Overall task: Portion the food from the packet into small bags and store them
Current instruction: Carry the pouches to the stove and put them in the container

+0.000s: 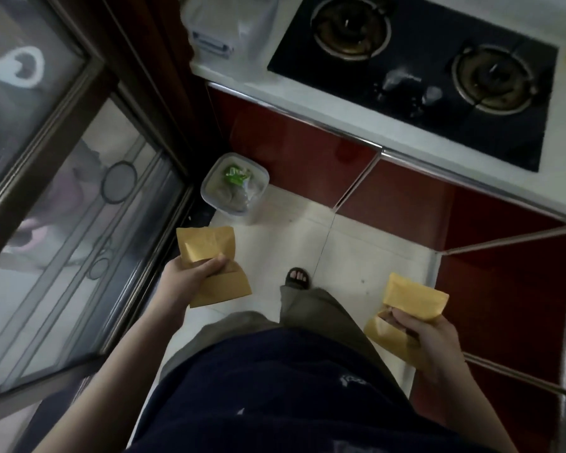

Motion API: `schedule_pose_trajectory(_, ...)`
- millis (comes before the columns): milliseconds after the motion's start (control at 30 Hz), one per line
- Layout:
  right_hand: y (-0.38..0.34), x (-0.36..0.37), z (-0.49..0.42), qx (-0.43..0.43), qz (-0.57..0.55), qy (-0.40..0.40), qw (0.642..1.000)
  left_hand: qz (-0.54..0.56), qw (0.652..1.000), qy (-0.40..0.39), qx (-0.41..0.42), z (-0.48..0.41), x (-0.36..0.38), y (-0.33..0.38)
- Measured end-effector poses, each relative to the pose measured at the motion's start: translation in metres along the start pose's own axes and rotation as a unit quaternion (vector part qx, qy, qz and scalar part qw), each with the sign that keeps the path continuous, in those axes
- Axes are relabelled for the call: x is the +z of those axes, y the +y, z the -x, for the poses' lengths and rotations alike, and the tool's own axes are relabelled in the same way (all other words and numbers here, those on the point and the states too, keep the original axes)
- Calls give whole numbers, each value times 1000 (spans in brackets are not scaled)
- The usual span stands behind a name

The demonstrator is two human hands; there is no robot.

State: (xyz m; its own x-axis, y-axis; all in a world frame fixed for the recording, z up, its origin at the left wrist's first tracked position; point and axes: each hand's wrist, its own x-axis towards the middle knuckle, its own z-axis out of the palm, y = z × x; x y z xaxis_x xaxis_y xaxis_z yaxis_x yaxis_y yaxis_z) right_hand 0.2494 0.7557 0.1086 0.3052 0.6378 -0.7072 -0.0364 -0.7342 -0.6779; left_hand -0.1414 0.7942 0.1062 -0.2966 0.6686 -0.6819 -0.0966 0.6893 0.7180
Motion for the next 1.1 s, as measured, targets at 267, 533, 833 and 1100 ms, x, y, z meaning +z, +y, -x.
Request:
schedule_pose_trajectory(267,-110,62,-95,-27,37,-104,993,29,995,93,-18,-34,2,44)
schedule_pose_trajectory(533,-191,146,-138,-57,53,-171,982,45,993,108,-26,-106,-6,99)
schedule_pose_trajectory(833,-267,191,-178,-31,34,-86,995,69,997,23,-2,-177,-8,189)
schedule_pose_trajectory(1100,-329,225,-211,-48,47,-119,991,69,996,48,14,-207,8,254)
